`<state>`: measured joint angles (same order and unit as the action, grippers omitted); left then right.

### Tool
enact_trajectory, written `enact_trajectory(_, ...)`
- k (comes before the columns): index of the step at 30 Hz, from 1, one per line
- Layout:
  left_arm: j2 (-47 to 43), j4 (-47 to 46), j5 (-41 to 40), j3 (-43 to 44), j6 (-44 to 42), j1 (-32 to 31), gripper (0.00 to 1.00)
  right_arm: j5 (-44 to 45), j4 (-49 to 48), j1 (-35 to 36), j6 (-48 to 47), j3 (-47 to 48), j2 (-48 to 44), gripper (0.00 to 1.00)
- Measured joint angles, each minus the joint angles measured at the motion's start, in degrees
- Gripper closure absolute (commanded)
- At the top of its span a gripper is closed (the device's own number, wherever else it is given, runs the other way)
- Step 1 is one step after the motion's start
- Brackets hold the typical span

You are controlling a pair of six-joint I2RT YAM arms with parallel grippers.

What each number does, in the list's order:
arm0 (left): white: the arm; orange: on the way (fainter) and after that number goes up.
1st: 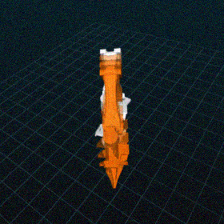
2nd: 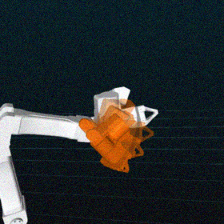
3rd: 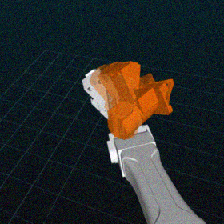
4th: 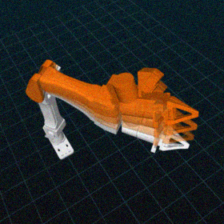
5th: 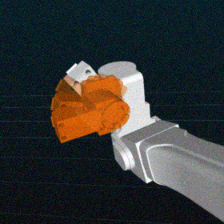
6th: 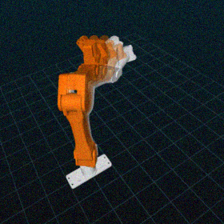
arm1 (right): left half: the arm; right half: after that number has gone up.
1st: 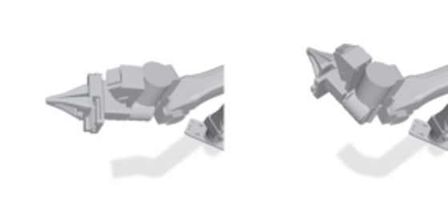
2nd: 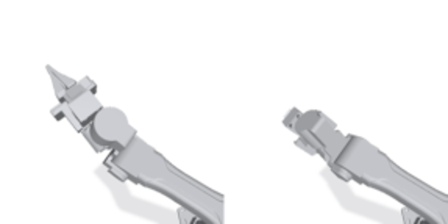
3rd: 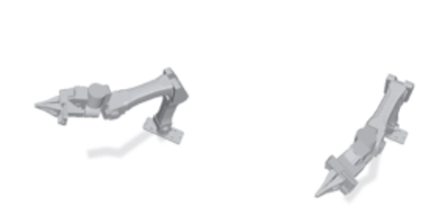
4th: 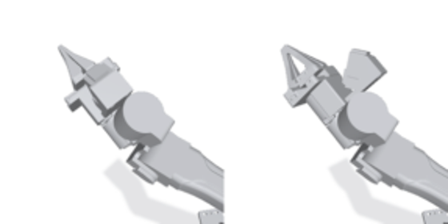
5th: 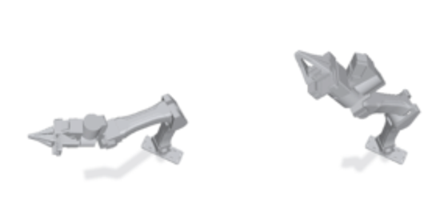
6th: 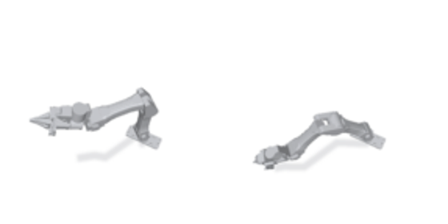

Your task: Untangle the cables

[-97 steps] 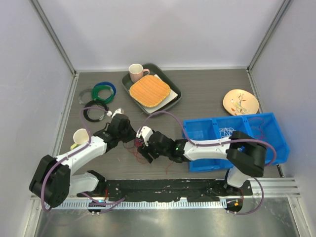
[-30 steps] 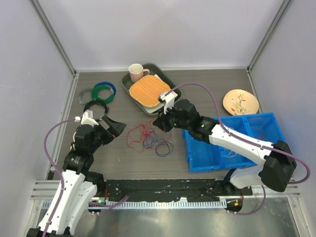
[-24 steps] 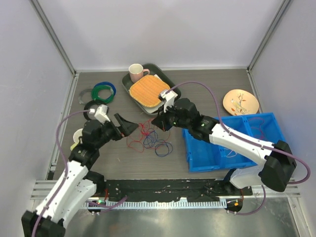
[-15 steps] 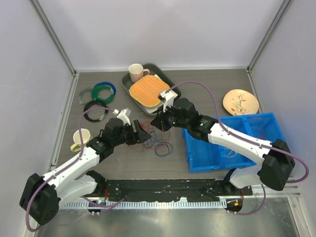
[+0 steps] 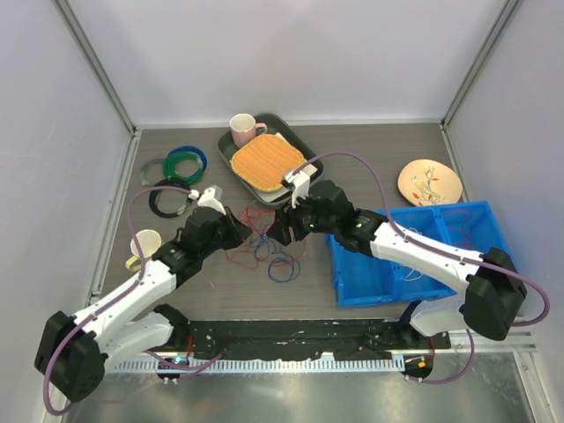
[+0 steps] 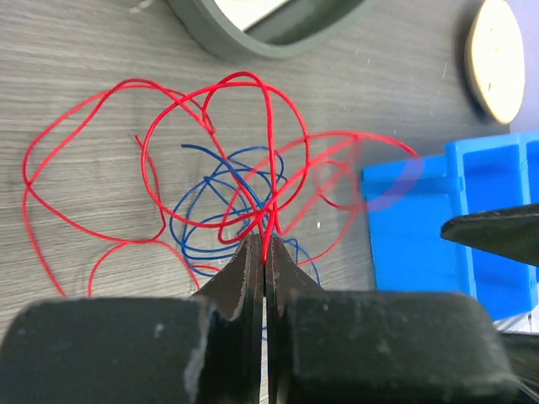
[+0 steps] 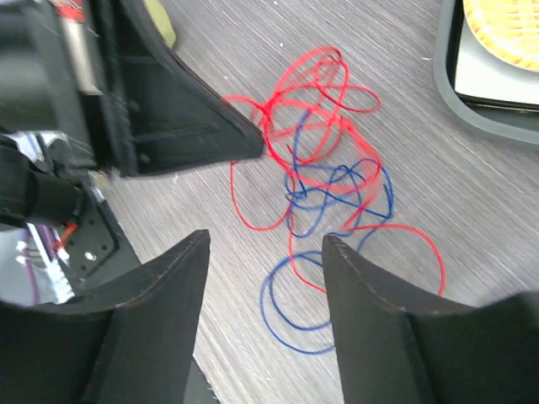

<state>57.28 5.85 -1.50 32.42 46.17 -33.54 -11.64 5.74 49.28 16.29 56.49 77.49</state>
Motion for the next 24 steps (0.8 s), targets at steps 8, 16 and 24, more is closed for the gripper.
enact_trajectory(8,-12.48,6.69,-9.92,-0.96,1.84,0.00,1.00,0.20,0.07,0.00,-13.29,-4.61,-3.45,0.30)
enact_trajectory(16,-17.33,12.13,-13.97,-0.96,2.89,0.00,1.00,3.45,-3.10,0.09,-17.75,-4.61,2.08,0.29)
enact_trajectory(24,-16.79,12.90,-13.70,-0.96,2.91,0.00,1.00,3.63,-15.02,0.09,-14.08,-2.25,14.25,0.30)
